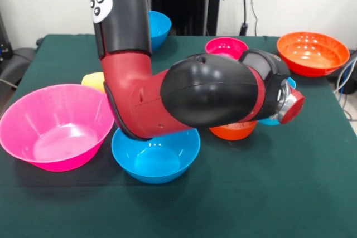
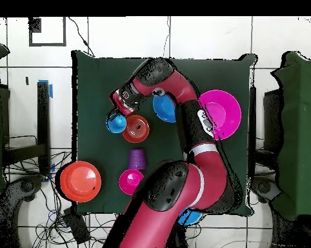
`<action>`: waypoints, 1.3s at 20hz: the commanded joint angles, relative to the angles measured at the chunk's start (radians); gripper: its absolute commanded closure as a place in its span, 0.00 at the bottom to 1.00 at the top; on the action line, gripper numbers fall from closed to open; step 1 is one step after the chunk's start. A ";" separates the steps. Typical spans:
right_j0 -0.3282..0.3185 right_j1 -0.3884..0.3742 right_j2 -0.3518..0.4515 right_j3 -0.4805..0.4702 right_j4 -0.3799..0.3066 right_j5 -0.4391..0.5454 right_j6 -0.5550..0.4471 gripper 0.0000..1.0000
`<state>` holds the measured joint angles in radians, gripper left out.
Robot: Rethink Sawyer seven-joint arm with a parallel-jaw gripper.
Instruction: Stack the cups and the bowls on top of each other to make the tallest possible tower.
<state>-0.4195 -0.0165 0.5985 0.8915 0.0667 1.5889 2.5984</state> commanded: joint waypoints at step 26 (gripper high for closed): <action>-0.226 -0.176 0.046 0.512 -0.023 -0.241 -0.148 1.00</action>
<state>-0.6480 -0.1599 0.6012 1.1628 0.0489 1.5413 2.5984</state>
